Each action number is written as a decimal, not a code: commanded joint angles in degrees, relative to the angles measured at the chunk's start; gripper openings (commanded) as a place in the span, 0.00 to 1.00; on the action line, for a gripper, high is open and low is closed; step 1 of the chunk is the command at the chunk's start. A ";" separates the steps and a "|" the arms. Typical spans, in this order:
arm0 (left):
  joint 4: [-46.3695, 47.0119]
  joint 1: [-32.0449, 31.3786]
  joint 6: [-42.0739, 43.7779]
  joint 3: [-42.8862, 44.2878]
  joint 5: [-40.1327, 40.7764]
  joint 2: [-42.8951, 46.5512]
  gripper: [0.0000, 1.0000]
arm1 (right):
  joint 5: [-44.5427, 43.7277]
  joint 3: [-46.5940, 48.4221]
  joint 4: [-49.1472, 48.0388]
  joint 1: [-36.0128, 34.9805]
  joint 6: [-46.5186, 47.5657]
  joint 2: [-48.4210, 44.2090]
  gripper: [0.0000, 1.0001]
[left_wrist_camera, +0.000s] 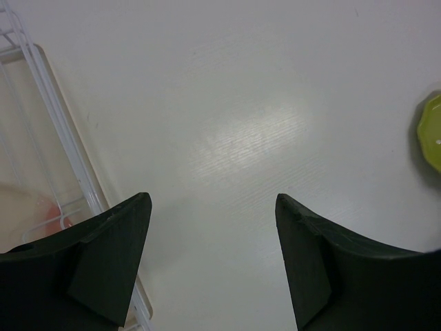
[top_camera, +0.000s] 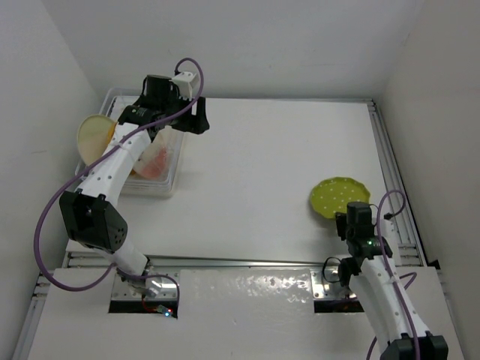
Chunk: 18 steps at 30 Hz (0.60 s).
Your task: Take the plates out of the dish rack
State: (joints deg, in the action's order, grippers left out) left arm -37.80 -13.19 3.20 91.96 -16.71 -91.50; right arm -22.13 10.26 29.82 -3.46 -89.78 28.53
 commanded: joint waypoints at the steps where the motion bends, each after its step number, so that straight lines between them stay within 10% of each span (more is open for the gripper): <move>1: 2.47 -0.08 0.23 2.43 -0.87 1.68 0.71 | 10.78 -1.21 0.43 -0.40 3.90 5.19 0.00; 13: 2.47 -0.08 -0.21 2.17 -1.13 2.03 0.71 | 10.19 -1.65 6.99 -0.32 1.72 6.62 0.00; 18: 2.47 -0.08 -0.21 2.08 -0.96 2.03 0.71 | 7.11 -3.31 12.10 -0.40 -4.25 5.04 0.21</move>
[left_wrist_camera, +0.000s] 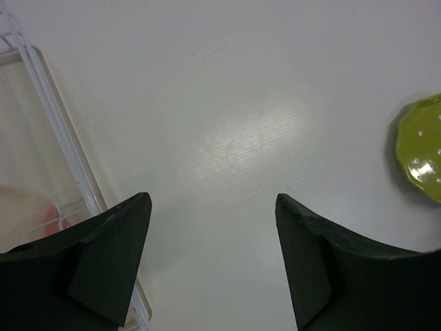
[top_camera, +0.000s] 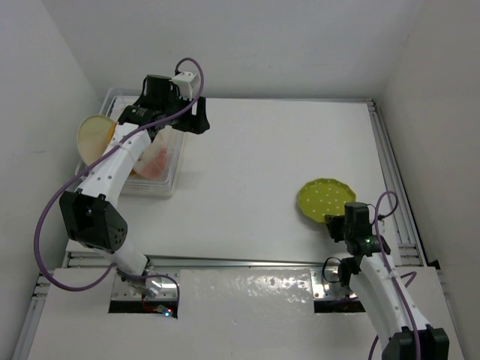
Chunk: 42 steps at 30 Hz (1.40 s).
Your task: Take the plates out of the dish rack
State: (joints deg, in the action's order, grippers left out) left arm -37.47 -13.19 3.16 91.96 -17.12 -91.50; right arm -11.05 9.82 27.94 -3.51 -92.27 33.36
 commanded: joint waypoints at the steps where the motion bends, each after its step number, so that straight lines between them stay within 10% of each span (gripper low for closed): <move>1: 2.14 -0.08 -0.17 2.17 -0.54 2.03 0.71 | -4.59 -3.23 14.15 -0.36 -2.38 0.04 0.24; 12: 1.61 -0.08 0.44 2.43 0.78 2.21 0.71 | -9.34 -4.20 17.05 -0.36 -6.96 -0.40 0.38; 20: 1.00 -0.08 0.88 2.25 2.53 2.38 0.71 | -13.99 2.21 21.97 -0.36 -4.95 -0.06 0.70; 30: -3.12 -0.08 10.26 5.14 14.81 1.94 0.71 | -18.23 24.53 13.66 -0.45 30.03 3.63 0.69; 37: -6.03 0.79 26.81 3.05 47.86 2.64 0.73 | 10.68 37.60 5.71 -0.62 65.28 21.96 0.67; 42: -8.93 11.75 22.35 6.82 35.96 3.44 0.72 | 13.94 39.93 4.15 -2.46 66.17 27.02 0.61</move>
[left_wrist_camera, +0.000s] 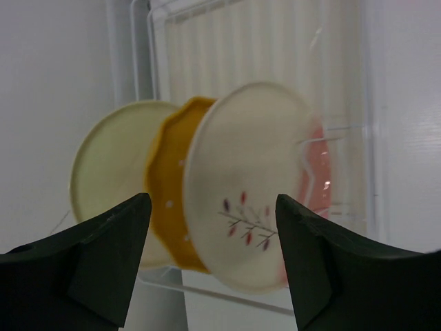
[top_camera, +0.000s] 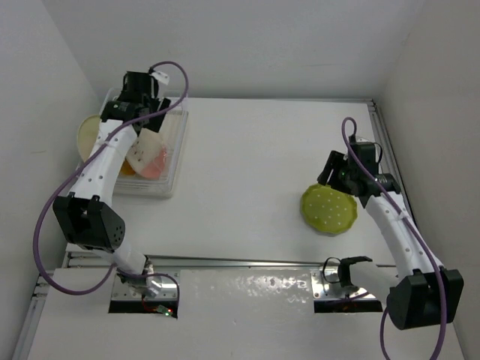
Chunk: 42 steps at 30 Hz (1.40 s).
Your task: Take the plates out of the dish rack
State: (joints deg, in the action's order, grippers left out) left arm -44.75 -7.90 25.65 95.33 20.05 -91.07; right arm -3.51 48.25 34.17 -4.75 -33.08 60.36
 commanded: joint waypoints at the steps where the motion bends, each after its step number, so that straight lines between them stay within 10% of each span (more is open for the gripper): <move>1: -3.05 7.80 -1.12 4.50 -3.51 1.52 0.70 | 6.93 0.28 -5.05 -1.66 6.72 -0.24 0.61; 29: -7.10 15.89 -10.27 3.28 -17.58 -10.53 0.44 | 13.53 -8.35 -9.30 -3.33 6.18 -1.82 0.61; 36: -10.00 18.89 -10.71 3.46 -24.00 -10.18 0.02 | 13.26 -8.43 -9.83 -3.33 6.01 -2.97 0.61; 42: -9.39 18.89 -12.73 8.62 -26.38 -9.13 0.00 | 13.18 -7.82 -9.74 -3.33 5.92 -3.23 0.61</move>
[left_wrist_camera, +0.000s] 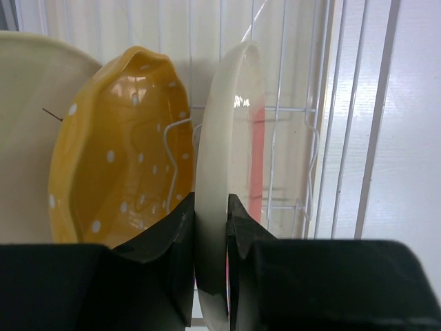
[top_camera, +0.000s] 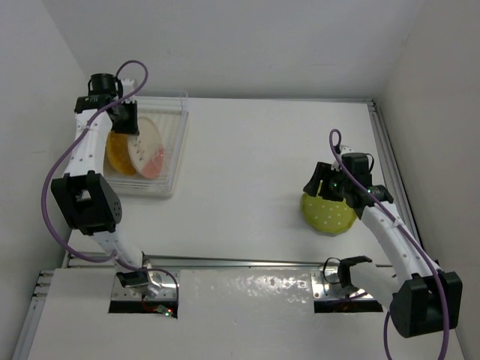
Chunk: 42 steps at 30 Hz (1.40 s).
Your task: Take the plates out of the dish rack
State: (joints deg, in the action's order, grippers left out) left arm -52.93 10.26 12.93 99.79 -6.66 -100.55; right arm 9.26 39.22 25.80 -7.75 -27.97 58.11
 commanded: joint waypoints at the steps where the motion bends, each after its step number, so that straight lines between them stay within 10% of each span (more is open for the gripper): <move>1: -0.95 0.81 -0.27 5.23 0.33 0.53 0.00 | 0.41 1.38 -1.37 -0.34 0.89 -0.98 0.61; 24: 7.49 -0.15 -3.08 18.25 -18.20 11.61 0.00 | 9.81 12.97 -6.72 -7.79 2.04 7.10 0.63; 30: 7.84 -9.54 -2.91 5.26 -22.61 14.42 0.00 | 13.24 14.04 -19.45 -11.41 -1.47 11.85 0.76; 42: 7.23 -19.05 2.80 -7.67 -49.40 15.74 0.00 | 24.66 20.01 -33.28 -16.59 -2.99 26.88 0.72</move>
State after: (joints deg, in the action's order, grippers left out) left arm -51.70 -9.08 13.82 90.63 -44.21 -88.40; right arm 27.86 56.29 -3.07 -22.28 -32.73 83.29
